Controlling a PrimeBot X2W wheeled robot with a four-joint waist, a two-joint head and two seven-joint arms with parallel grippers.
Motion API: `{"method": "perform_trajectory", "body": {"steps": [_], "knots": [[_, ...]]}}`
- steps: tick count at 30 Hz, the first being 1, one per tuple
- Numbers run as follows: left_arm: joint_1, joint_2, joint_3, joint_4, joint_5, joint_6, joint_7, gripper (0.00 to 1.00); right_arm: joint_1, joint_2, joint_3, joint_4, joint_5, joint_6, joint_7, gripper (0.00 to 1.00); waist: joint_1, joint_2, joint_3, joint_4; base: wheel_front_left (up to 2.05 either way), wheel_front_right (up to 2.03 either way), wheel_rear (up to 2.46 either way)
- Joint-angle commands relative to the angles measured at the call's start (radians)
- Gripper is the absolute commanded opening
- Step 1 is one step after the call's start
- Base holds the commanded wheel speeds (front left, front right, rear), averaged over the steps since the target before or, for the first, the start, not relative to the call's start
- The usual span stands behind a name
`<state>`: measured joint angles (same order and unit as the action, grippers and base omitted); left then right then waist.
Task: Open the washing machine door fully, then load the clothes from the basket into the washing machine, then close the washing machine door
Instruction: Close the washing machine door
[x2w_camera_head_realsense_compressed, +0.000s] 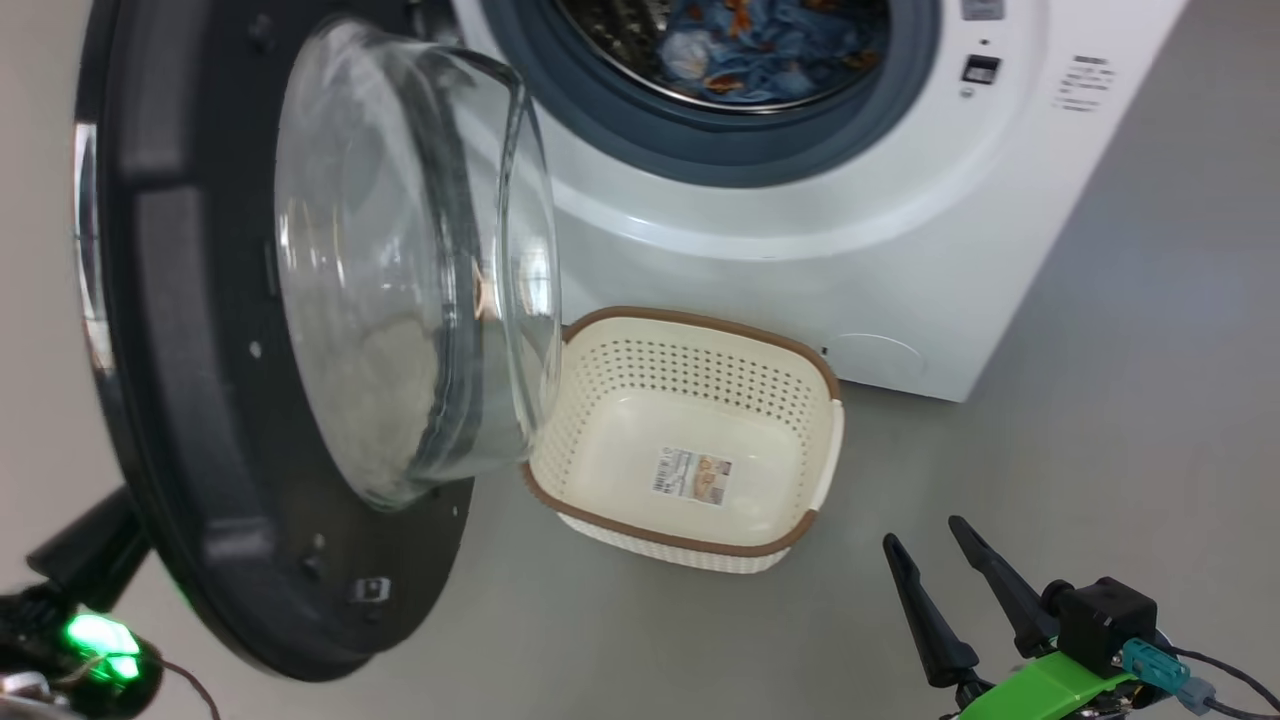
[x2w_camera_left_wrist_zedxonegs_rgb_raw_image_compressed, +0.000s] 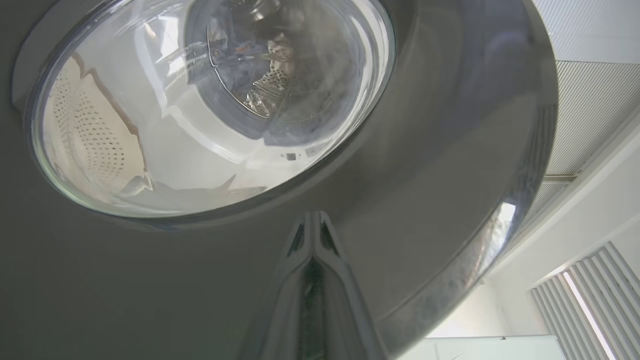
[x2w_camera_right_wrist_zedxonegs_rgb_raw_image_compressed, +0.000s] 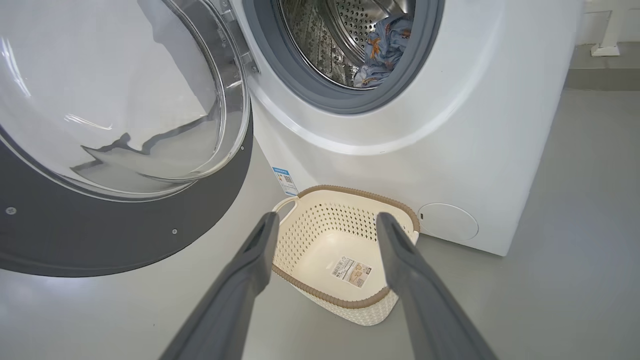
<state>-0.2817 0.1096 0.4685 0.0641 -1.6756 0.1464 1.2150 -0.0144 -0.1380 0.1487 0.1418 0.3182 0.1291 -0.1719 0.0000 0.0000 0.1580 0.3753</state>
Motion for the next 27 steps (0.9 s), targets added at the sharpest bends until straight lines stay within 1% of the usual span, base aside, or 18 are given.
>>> {"method": "perform_trajectory", "body": {"steps": [1,5,6,12,15,21,27], "knots": [[0.008,0.017,0.013,-0.068,-0.018,0.005,0.027,0.00,-0.027,0.002,0.022,-0.021,0.007,0.002,-0.015,1.00,0.0000,0.0000,0.013,-0.050,0.00,0.00,0.00],[0.039,-0.008,-0.001,-0.126,-0.036,0.003,0.045,0.00,-0.031,0.005,0.017,-0.016,0.007,0.002,-0.022,1.00,0.0000,0.0000,0.020,-0.097,0.00,0.00,0.00],[0.039,-0.008,-0.001,-0.126,-0.036,0.003,0.045,0.00,-0.031,0.005,0.017,-0.016,0.007,0.002,-0.022,1.00,0.0000,0.0000,0.020,-0.097,0.00,0.00,0.00],[0.066,-0.038,-0.044,-0.204,-0.065,-0.005,0.053,0.00,-0.037,0.013,0.016,-0.007,0.009,0.002,-0.033,1.00,0.0000,0.0000,0.024,-0.165,0.00,0.00,0.00],[0.074,-0.047,-0.076,-0.232,-0.068,-0.019,0.050,0.00,-0.041,0.017,0.016,-0.001,0.012,0.002,-0.038,1.00,0.0000,0.0000,0.026,-0.198,0.00,0.00,0.00],[0.070,-0.057,-0.125,-0.256,-0.090,-0.039,-0.019,0.00,-0.051,0.022,0.019,0.011,0.016,0.002,-0.049,1.00,0.0000,0.0000,0.028,-0.258,0.00,0.00,0.00],[0.059,-0.059,-0.183,-0.234,-0.108,-0.085,-0.113,0.00,-0.055,0.024,0.023,0.021,0.020,0.002,-0.058,1.00,0.0000,0.0000,0.027,-0.306,0.00,0.00,0.00]]}}
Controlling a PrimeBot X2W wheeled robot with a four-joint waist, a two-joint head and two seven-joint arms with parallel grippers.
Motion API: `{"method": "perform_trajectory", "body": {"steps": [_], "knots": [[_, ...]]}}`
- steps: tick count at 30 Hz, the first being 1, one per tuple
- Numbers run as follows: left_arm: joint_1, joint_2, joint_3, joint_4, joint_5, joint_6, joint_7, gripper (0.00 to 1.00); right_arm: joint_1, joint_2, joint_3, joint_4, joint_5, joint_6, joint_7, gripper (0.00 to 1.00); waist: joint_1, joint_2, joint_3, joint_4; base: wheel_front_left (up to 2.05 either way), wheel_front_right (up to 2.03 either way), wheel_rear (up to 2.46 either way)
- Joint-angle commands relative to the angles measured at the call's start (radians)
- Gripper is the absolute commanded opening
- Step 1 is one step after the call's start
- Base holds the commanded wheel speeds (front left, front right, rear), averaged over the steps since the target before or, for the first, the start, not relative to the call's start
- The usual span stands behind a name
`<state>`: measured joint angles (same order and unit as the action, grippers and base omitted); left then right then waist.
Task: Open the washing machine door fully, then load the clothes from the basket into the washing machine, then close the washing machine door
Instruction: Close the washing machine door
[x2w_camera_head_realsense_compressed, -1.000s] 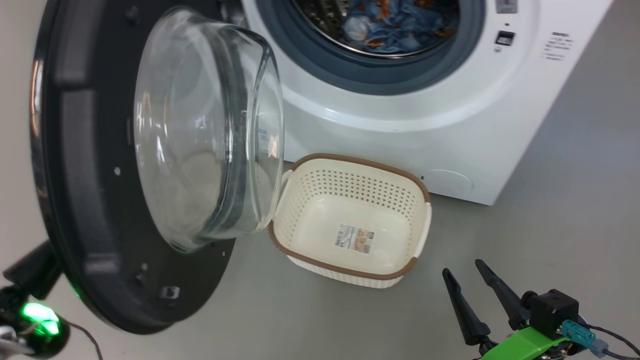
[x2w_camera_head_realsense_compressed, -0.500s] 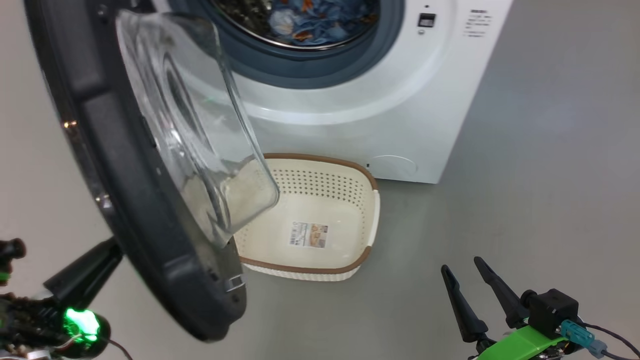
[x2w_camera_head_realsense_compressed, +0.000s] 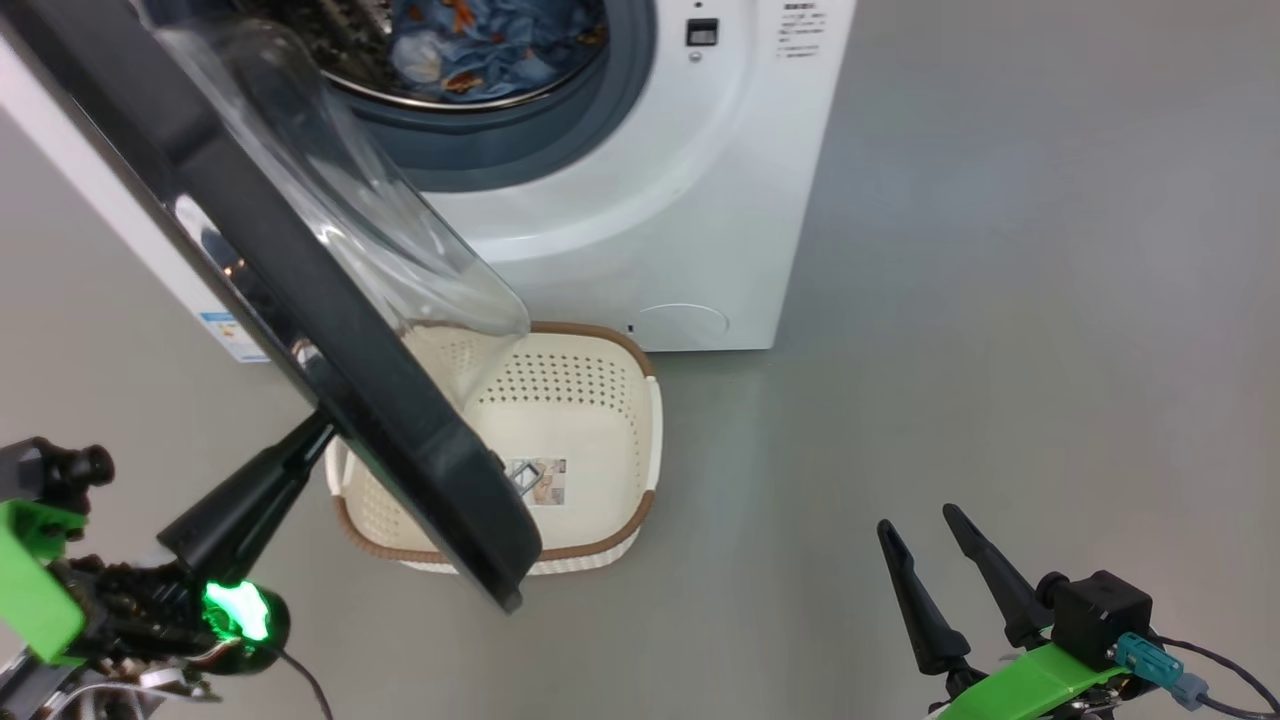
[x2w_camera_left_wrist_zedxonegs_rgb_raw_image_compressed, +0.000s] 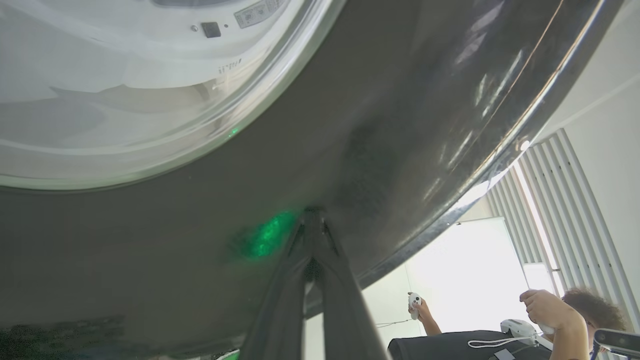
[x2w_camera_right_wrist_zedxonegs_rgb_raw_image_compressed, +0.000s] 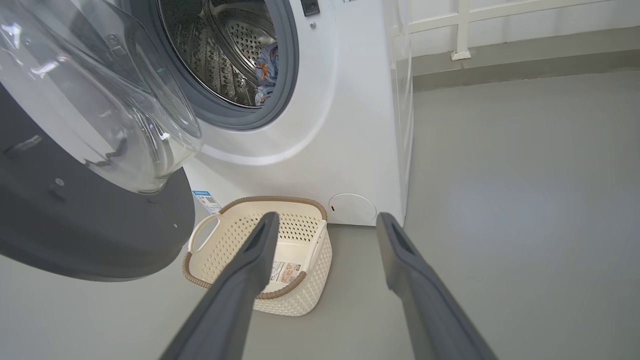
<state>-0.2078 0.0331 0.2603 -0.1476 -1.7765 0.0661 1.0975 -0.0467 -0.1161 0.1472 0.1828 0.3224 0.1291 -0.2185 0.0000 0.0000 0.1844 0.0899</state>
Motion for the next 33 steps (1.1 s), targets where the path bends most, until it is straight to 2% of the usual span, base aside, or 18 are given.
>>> {"method": "perform_trajectory", "body": {"steps": [1,9,13,23,33], "knots": [[-0.017,0.018,0.015,-0.016,-0.015,-0.013,-0.011,0.00,-0.023,0.002,0.025,-0.018,0.017,0.002,-0.012,1.00,0.0000,0.0000,0.000,-0.028,0.00,0.00,0.00],[-0.057,0.017,-0.043,0.054,-0.031,-0.103,-0.163,0.00,-0.028,0.004,0.030,-0.011,0.020,0.002,-0.018,1.00,0.0000,0.0000,-0.001,-0.081,0.00,0.00,0.00],[-0.084,0.017,-0.078,0.088,-0.037,-0.132,-0.206,0.00,-0.025,0.003,0.027,-0.007,0.024,0.002,-0.021,1.00,0.0000,0.0000,-0.001,-0.093,0.00,0.00,0.00],[-0.191,0.017,-0.134,0.218,-0.027,-0.176,-0.332,0.00,-0.030,0.005,0.035,0.002,0.025,0.002,-0.023,1.00,0.0000,0.0000,-0.009,-0.105,0.00,0.00,0.00],[-0.205,0.017,-0.143,0.292,-0.029,-0.195,-0.373,0.00,-0.025,-0.001,0.042,0.016,0.035,0.002,-0.022,1.00,0.0000,0.0000,-0.052,-0.114,0.00,0.00,0.00]]}}
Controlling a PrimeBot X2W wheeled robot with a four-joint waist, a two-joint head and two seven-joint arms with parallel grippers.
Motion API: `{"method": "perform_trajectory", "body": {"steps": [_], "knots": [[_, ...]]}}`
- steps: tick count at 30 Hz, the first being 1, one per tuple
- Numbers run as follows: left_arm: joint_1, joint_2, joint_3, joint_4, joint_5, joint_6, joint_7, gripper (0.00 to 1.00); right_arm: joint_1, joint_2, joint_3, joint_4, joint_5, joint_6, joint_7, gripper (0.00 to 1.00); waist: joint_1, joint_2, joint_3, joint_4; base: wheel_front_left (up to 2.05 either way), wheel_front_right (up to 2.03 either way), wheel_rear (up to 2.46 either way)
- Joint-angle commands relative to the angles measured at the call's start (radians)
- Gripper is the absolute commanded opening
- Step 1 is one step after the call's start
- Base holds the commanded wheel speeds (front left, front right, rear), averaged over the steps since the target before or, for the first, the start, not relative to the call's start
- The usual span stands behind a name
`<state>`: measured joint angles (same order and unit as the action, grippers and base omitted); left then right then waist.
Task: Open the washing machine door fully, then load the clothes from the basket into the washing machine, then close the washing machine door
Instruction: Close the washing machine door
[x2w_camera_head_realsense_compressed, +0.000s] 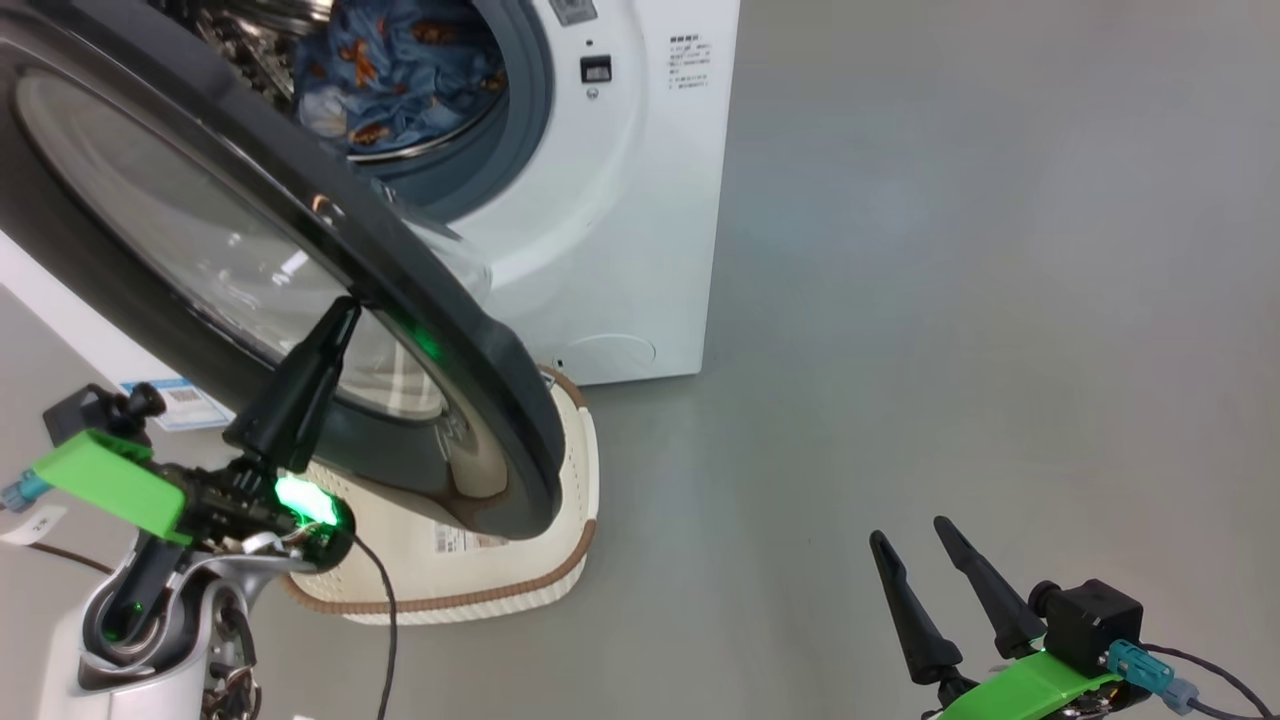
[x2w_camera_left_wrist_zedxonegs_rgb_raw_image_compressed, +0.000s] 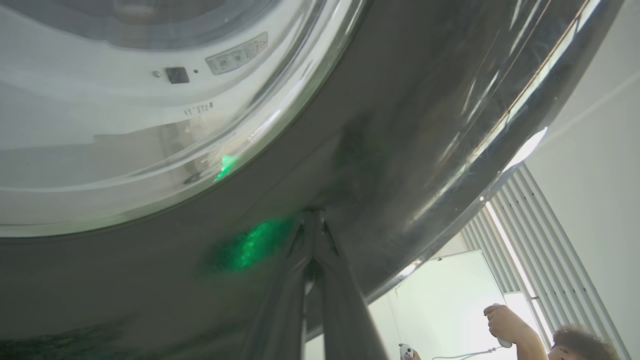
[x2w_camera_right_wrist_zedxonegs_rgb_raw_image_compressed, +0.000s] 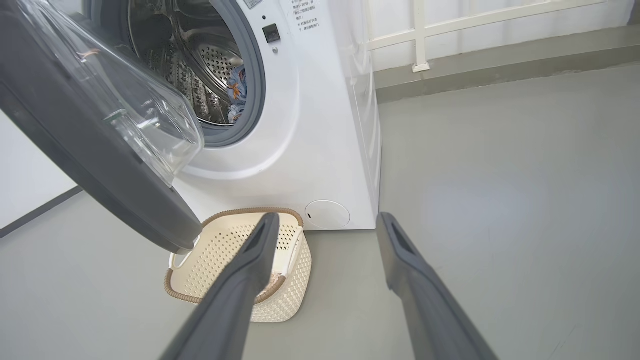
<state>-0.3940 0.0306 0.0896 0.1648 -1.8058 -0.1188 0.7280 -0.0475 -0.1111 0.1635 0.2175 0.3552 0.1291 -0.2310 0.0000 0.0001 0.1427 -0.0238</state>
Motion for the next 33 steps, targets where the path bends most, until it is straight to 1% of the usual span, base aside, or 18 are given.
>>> {"method": "perform_trajectory", "body": {"steps": [1,12,22,30,32,33], "knots": [[-0.012,0.020,0.031,-0.018,0.006,-0.010,-0.009,0.00,-0.022,-0.007,0.026,-0.019,0.002,0.002,-0.010,1.00,0.0000,-0.0001,-0.016,0.000,0.00,0.00,0.00],[0.101,0.020,0.064,-0.060,0.036,-0.012,-0.058,0.00,-0.002,-0.003,0.019,-0.020,0.001,0.002,-0.011,1.00,0.0000,-0.0001,-0.073,0.026,0.00,0.00,0.00],[0.223,0.020,0.080,-0.092,0.006,-0.012,-0.147,0.00,0.016,0.006,0.023,-0.010,0.010,0.002,-0.013,1.00,0.0000,-0.0001,-0.123,0.051,0.00,0.00,0.00],[0.309,0.020,0.066,-0.134,0.041,-0.012,-0.213,0.00,0.022,0.009,0.027,-0.005,0.014,0.002,-0.015,1.00,0.0000,-0.0001,-0.138,0.059,0.00,0.00,0.00],[0.328,0.020,0.063,-0.143,0.049,-0.012,-0.238,0.34,0.023,0.010,0.027,-0.003,0.015,0.002,-0.016,1.00,0.0000,-0.0001,-0.142,0.059,0.00,0.00,0.00],[0.338,0.020,0.062,-0.147,0.048,-0.012,-0.251,0.48,0.023,0.010,0.028,-0.003,0.016,0.002,-0.016,1.00,0.0000,-0.0001,-0.143,0.059,0.00,0.00,0.00]]}}
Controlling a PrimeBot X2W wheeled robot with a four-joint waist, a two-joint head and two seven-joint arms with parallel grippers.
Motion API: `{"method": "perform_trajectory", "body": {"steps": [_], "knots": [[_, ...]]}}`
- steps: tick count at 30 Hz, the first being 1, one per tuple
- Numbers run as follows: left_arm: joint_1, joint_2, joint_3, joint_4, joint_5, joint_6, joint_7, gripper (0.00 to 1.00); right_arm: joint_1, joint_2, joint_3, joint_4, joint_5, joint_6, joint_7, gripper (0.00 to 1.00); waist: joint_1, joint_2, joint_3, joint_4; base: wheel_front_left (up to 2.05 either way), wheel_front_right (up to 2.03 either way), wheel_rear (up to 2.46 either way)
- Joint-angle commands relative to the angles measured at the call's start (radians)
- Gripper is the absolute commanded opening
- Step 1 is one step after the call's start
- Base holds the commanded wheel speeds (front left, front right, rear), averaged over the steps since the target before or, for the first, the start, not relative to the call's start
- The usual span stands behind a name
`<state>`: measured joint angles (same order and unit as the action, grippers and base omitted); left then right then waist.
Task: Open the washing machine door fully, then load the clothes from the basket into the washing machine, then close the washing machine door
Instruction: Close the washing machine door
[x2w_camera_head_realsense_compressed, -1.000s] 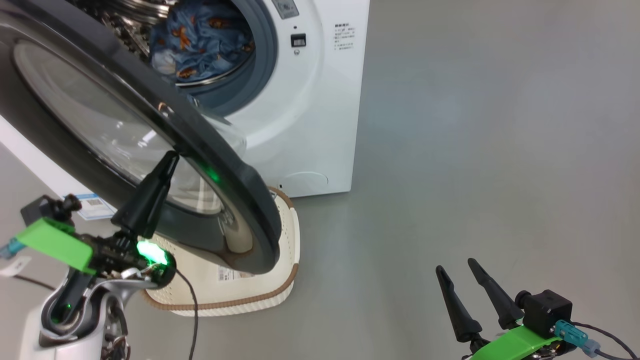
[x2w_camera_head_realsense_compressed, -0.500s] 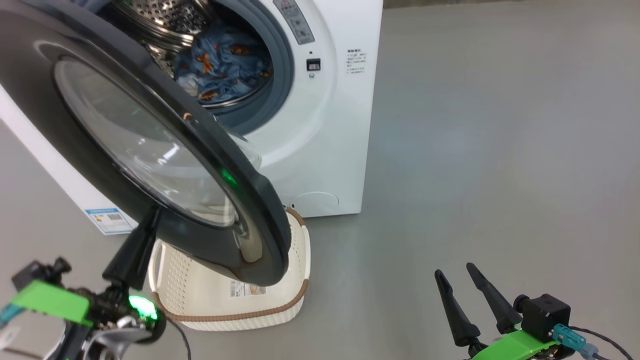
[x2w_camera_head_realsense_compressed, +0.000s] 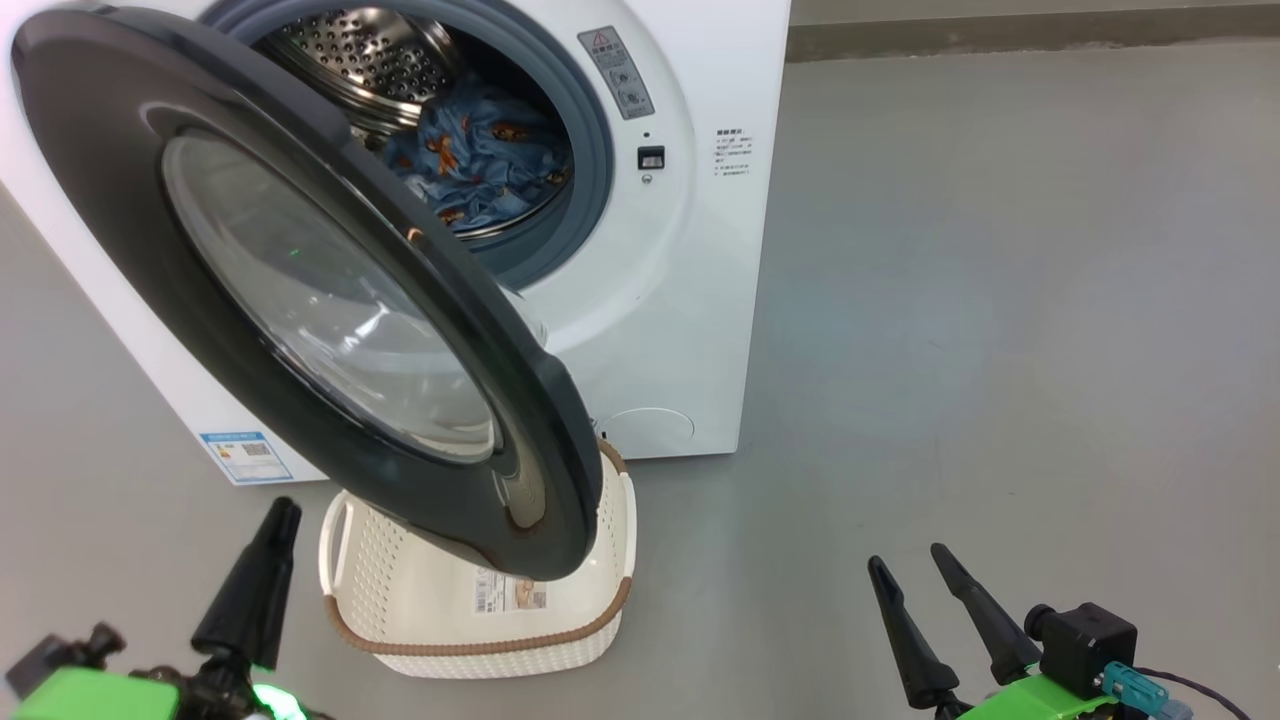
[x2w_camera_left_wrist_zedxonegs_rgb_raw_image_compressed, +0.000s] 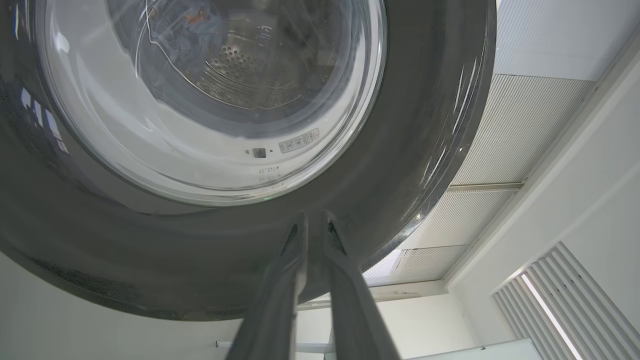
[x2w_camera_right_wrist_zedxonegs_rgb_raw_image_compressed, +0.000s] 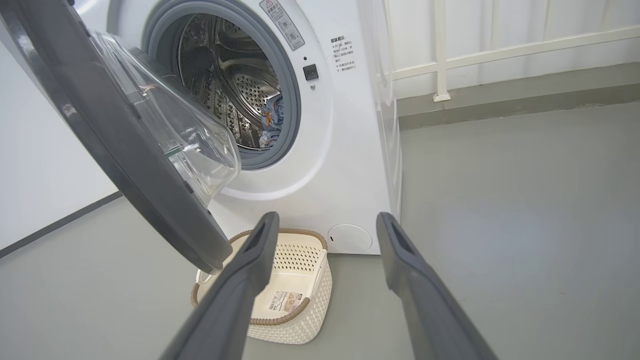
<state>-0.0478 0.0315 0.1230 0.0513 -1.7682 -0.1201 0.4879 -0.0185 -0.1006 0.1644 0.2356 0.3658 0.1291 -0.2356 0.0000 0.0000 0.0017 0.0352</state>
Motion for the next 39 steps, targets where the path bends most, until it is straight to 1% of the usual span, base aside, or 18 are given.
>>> {"method": "perform_trajectory", "body": {"steps": [1,2,3,9,10,14,18,20,23,25,27,30,31,32,33,36,39], "knots": [[-0.009,0.019,0.028,-0.033,0.010,-0.010,-0.010,0.48,-0.006,-0.001,0.027,-0.021,0.005,0.002,-0.012,1.00,0.0000,0.0000,-0.002,0.000,0.00,0.00,0.00],[-0.001,0.019,0.030,-0.040,0.013,-0.010,-0.026,0.91,-0.006,0.000,0.028,-0.021,0.006,0.002,-0.012,1.00,0.0000,0.0000,-0.003,-0.001,0.00,0.00,0.00],[0.007,0.019,0.034,-0.047,0.012,-0.010,-0.044,1.00,-0.007,0.001,0.029,-0.021,0.007,0.002,-0.012,1.00,0.0000,0.0000,-0.003,-0.001,0.00,0.00,0.00],[0.047,0.019,0.046,-0.086,0.039,-0.010,-0.132,1.00,-0.007,0.001,0.029,-0.021,0.010,0.002,-0.015,1.00,0.0000,0.0000,-0.006,-0.001,0.00,0.00,0.00],[0.056,0.019,0.051,-0.104,0.070,-0.010,-0.169,1.00,-0.006,0.001,0.029,-0.022,0.010,0.002,-0.016,1.00,0.0000,0.0000,-0.006,0.000,0.00,0.00,0.00],[0.069,0.019,0.042,-0.142,0.195,-0.011,-0.246,1.00,-0.007,0.002,0.029,-0.024,0.009,0.002,-0.018,1.00,0.0000,0.0000,-0.004,0.003,0.00,0.00,0.00],[0.076,0.048,-0.006,-0.162,0.350,-0.011,-0.348,1.00,-0.009,0.002,0.029,-0.025,0.007,0.002,-0.019,1.00,0.0000,0.0000,-0.001,0.005,0.00,0.00,0.00],[0.077,0.073,-0.042,-0.162,0.409,-0.011,-0.406,1.00,-0.009,0.002,0.029,-0.025,0.007,0.002,-0.020,1.00,0.0000,0.0000,-0.001,0.006,0.00,0.00,0.00],[0.075,0.125,-0.104,-0.152,0.500,-0.011,-0.515,1.00,-0.009,0.002,0.030,-0.024,0.006,0.002,-0.021,1.00,0.0000,0.0000,-0.001,0.005,0.00,0.00,0.00],[0.074,0.166,-0.142,-0.132,0.566,-0.011,-0.606,1.00,-0.010,0.002,0.031,-0.024,0.006,0.002,-0.021,1.00,0.0000,0.0000,-0.002,0.004,0.00,0.00,0.00],[0.075,0.225,-0.191,-0.096,0.668,-0.011,-0.687,1.00,-0.010,0.002,0.032,-0.024,0.005,0.002,-0.022,1.00,0.0000,0.0000,-0.002,0.003,0.00,0.00,0.00],[0.070,0.278,-0.237,-0.042,0.809,-0.011,-0.739,1.00,-0.010,0.003,0.030,-0.024,0.005,0.002,-0.022,1.00,0.0000,0.0000,-0.002,0.002,0.00,0.00,0.00],[0.067,0.285,-0.246,-0.027,0.857,-0.011,-0.745,1.00,-0.010,0.003,0.030,-0.024,0.005,0.002,-0.022,1.00,0.0000,0.0000,-0.002,0.002,0.00,0.00,0.00],[0.064,0.292,-0.243,-0.013,0.919,-0.011,-0.748,1.00,-0.009,0.003,0.028,-0.023,0.005,0.002,-0.023,1.00,0.0000,0.0000,-0.001,0.002,0.00,0.00,0.00],[0.059,0.303,-0.239,-0.006,1.009,-0.011,-0.748,1.00,-0.009,0.003,0.028,-0.023,0.005,0.002,-0.023,1.00,0.0000,0.0000,0.000,0.002,0.00,0.00,0.00],[0.057,0.242,-0.164,-0.020,1.180,-0.010,-0.749,1.00,-0.010,0.003,0.027,-0.023,0.004,0.002,-0.023,1.00,0.0000,0.0000,0.003,0.001,0.00,0.00,0.00],[0.071,0.192,-0.121,-0.035,1.324,-0.010,-0.749,1.00,-0.011,0.003,0.028,-0.023,0.004,0.002,-0.024,1.00,0.0000,0.0000,0.004,-0.001,0.00,0.00,0.00]]}}
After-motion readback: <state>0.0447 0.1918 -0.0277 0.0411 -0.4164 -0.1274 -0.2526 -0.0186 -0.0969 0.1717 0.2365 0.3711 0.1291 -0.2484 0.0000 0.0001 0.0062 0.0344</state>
